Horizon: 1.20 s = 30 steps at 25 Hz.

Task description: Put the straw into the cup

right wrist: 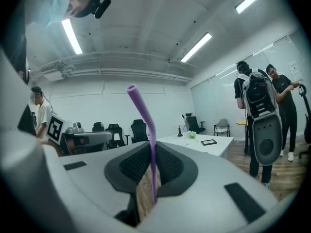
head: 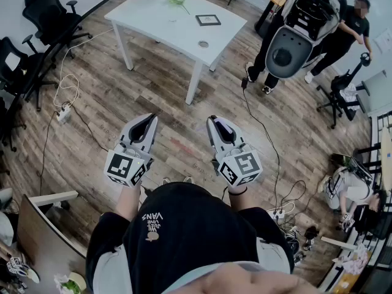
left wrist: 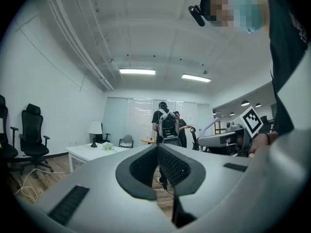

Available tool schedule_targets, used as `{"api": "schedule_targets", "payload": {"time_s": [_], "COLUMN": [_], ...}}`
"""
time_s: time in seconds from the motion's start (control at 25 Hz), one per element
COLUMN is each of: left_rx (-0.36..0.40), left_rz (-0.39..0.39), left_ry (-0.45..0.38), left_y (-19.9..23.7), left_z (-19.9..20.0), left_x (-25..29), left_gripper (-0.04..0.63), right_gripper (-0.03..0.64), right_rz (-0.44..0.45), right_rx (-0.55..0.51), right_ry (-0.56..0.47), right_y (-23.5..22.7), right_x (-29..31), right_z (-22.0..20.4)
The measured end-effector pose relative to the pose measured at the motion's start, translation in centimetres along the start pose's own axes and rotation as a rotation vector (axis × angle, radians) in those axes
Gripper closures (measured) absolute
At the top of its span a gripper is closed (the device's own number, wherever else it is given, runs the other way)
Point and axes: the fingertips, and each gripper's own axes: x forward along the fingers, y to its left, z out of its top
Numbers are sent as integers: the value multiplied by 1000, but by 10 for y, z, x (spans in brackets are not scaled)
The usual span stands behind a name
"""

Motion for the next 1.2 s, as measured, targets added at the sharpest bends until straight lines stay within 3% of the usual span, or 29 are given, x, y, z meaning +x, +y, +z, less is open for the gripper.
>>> {"api": "schedule_targets", "payload": {"time_s": [0.44, 0.92, 1.2], "left_rx": [-15, -25, -34], "left_rz": [-18, -73, -63], "left_ry": [-2, 4, 10], "left_y": [16, 41, 68], "left_z": [-3, -4, -11], "left_x": [-8, -17, -23], "left_gripper": [578, 578, 578], "right_gripper": [574, 575, 575], "right_rz": [14, -38, -41], "right_rx": [32, 50, 61], "right_ry": [-25, -40, -19], "right_y": [16, 35, 46], "right_x": [11, 27, 47], "right_z": [3, 3, -6]}}
